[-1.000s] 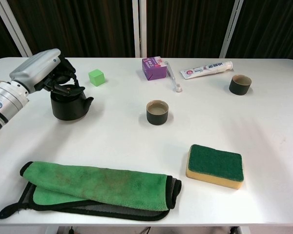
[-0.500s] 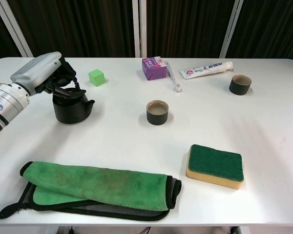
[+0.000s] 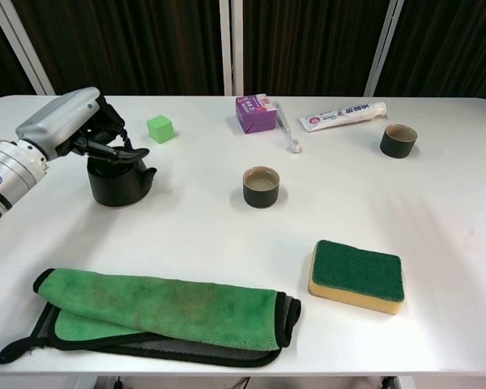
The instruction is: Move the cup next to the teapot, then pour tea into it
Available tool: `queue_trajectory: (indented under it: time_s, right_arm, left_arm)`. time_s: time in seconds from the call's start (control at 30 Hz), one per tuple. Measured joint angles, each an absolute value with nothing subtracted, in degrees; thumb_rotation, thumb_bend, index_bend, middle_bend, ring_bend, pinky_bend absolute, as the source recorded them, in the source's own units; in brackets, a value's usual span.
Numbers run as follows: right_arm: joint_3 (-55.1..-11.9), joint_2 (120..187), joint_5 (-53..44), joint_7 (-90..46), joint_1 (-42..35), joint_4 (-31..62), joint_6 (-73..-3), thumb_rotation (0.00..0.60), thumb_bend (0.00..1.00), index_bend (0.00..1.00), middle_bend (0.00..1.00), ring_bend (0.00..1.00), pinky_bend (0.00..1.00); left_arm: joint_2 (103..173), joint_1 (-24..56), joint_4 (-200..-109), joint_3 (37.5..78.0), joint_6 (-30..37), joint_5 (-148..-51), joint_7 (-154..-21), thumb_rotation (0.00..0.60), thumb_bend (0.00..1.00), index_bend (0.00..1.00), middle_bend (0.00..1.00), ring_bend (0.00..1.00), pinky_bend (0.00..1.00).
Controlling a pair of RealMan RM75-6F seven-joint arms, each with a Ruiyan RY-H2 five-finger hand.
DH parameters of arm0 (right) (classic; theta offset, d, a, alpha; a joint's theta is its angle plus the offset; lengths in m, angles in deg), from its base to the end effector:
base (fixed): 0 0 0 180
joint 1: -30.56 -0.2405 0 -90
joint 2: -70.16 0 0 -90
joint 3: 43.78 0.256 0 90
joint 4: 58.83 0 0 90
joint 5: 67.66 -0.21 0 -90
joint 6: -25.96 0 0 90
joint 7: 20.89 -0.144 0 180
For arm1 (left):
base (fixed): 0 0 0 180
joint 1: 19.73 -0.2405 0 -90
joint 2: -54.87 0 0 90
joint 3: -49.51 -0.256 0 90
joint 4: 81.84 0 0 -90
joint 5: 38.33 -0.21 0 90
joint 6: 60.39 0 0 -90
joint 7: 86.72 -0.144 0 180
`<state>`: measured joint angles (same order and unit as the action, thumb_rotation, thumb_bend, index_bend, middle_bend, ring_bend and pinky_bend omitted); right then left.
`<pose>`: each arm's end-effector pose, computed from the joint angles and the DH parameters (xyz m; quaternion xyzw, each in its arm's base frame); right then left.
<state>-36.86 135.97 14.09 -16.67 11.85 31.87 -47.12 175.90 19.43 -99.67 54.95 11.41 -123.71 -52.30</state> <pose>-0.2732 -0.2675 0.1389 0.6568 -0.3488 0.3874 0.5448 -0.2221 0.3642 -0.0649 -0.6349 -0.3883 -0.5297 0.4068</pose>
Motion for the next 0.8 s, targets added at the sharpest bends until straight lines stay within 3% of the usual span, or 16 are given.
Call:
queue_trajectory:
  time_s: [0.1,0.37,0.6,0.8]
  right_arm:
    - [-36.82,135.88,14.13,-16.57,11.85,32.03,-47.22,0.6,0.27,0.0,0.0,0.0,0.0]
    - [-36.78,135.76,14.07,-16.48,11.76,32.19,-47.07,0.6,0.27,0.0,0.0,0.0,0.0]
    - [-36.71,135.68,13.95,-16.51,11.68,32.14,-46.98,0.6,0.27,0.0,0.0,0.0,0.0]
    - [-36.66,135.62,13.97,-16.62,11.68,32.09,-47.05,0.6,0.27,0.0,0.0,0.0,0.0]
  left_arm:
    - [175.84,19.41,-99.47,54.74,11.54,-123.93,-51.78,0.28,0.13,1.0,1.0,0.92,0.41]
    - [175.75,19.44,-98.61,53.94,11.61,-124.67,-52.36,0.207,0.12,0.97,0.98,0.87,0.41]
    - [175.75,19.62,-98.22,53.78,11.6,-124.82,-52.96,0.176,0.12,0.93,0.94,0.84,0.41]
    - [175.79,19.69,-97.66,53.31,11.62,-125.24,-53.55,0.149,0.12,0.83,0.86,0.77,0.4]
